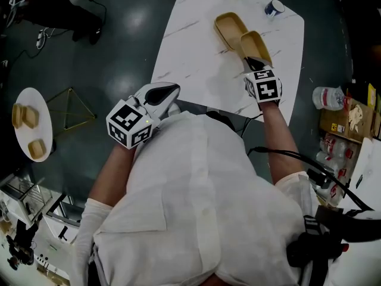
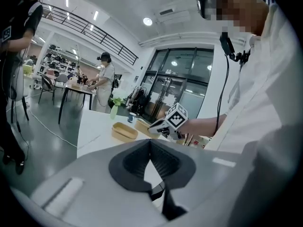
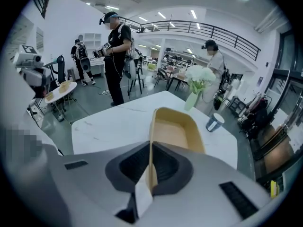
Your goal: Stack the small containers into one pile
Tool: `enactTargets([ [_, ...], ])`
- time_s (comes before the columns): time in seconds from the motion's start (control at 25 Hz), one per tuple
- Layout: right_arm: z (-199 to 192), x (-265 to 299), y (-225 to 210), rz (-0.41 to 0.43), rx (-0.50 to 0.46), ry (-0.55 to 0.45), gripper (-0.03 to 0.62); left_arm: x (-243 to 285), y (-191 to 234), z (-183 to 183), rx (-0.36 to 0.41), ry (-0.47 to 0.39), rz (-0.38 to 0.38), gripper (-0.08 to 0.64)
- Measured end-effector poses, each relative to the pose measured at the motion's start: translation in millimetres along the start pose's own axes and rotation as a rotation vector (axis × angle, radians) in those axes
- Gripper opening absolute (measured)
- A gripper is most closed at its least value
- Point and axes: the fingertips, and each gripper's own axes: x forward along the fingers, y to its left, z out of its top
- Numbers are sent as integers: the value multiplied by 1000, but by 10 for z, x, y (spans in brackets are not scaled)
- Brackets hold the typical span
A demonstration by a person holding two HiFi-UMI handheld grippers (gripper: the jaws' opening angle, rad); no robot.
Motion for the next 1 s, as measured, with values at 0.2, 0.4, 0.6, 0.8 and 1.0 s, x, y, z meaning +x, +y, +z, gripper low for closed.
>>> enactTargets([
  [0.2,161,178,-143,-18,11,1,15,-31,29,15,-3,-7,14,8],
  [0.4,315,404,-200,-23,8,13,17,-75,122,13,-9,-10,34,8],
  [0.6,458,621,-216,-19,0,30,15,-114,210,-1,-22,-13,57,8],
  [0.8,515,861,-259,-16,-12,60,17,-115,293,3,-33,-15,71,8],
  [1.0,545,1056,-320,-27,-11,93,16,-153,365,-37,-50,-8,91,8],
])
